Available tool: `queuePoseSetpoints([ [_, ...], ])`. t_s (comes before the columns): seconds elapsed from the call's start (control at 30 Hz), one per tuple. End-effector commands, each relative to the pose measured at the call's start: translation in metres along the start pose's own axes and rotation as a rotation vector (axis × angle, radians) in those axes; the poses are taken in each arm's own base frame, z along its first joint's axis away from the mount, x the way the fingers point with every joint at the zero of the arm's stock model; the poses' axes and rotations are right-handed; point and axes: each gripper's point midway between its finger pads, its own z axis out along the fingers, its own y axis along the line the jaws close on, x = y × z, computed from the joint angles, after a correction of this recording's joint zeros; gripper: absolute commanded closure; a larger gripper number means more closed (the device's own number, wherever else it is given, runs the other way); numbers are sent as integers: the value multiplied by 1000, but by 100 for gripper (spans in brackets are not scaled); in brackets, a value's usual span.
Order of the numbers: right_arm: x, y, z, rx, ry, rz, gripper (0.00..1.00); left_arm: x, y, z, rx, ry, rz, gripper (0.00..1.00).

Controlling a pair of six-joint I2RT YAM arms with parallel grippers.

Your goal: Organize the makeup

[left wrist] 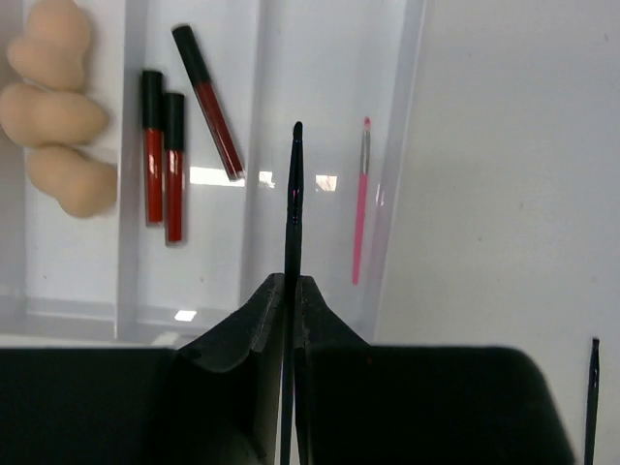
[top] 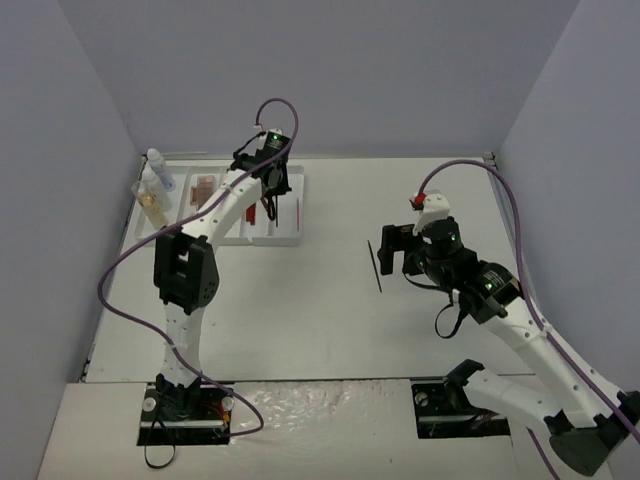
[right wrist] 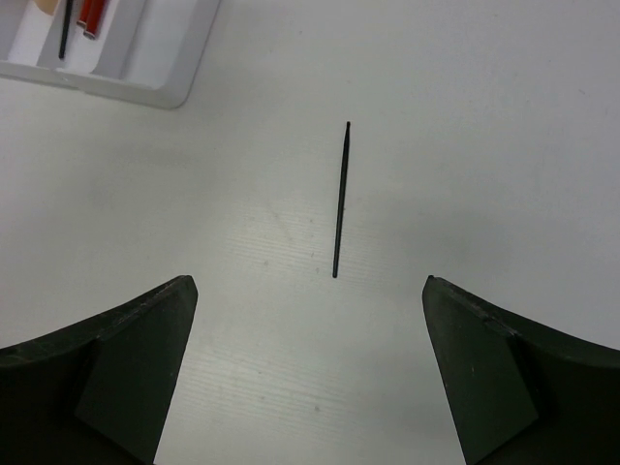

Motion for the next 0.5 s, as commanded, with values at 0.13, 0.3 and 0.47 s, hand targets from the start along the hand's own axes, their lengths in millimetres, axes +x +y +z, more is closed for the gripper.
queuePoseSetpoints([
  [0.13,7,5,38,20,46,-21,0,-38,3,59,81,4,69,98],
  [0.3,23,0,52,51,96,-20,0,-46,4,73,106,-1,38,86],
  [0.47,46,-8,75,59,186,-4,2,-58,-5,51,154,-51,8,55],
])
